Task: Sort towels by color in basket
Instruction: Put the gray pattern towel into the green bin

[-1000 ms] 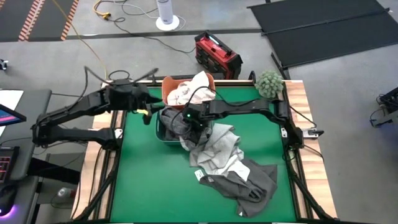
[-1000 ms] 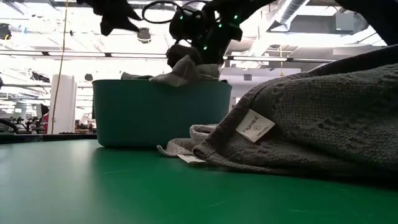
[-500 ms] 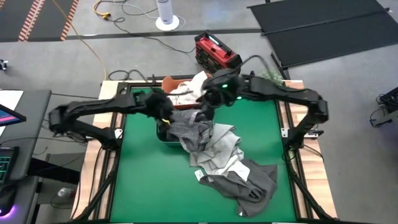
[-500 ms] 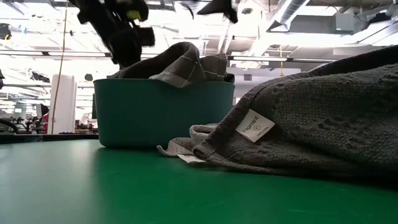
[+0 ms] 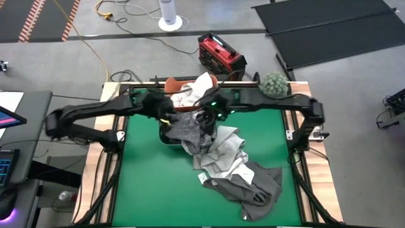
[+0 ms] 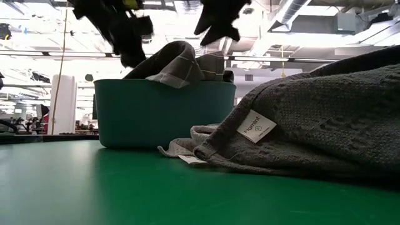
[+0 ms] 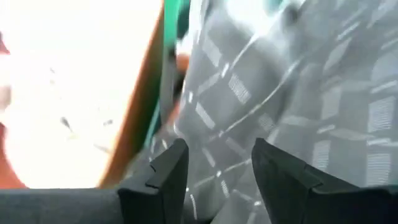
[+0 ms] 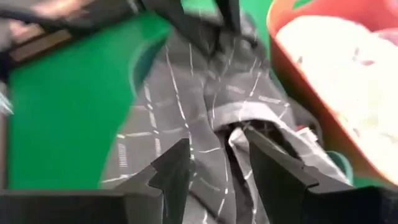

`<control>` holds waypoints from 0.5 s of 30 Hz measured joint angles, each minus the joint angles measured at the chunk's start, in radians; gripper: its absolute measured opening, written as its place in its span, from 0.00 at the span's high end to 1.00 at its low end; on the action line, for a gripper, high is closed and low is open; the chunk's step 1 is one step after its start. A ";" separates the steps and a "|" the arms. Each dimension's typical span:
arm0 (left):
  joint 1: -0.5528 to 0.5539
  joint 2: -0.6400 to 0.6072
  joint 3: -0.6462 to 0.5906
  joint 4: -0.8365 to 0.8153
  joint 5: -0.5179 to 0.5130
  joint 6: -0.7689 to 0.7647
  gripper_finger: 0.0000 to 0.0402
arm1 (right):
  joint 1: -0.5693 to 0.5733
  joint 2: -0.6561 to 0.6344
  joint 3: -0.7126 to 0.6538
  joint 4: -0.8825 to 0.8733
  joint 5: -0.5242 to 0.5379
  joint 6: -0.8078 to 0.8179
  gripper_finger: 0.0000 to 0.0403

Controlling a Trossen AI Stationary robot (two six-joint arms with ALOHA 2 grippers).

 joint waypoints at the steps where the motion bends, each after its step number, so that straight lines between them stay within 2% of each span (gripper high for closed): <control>1: -0.001 -0.046 0.000 0.009 0.007 0.003 0.58 | -0.001 0.029 0.000 0.017 0.000 -0.011 0.52; 6: -0.001 -0.266 0.000 0.036 0.008 -0.044 0.58 | -0.011 0.191 0.000 0.090 -0.032 -0.051 0.52; 9: -0.001 -0.377 0.000 0.038 -0.029 -0.091 0.58 | -0.014 0.283 0.000 0.101 -0.072 -0.056 0.52; 15: -0.001 -0.488 0.000 -0.025 -0.120 -0.130 0.58 | -0.010 0.374 0.001 0.085 -0.142 -0.044 0.52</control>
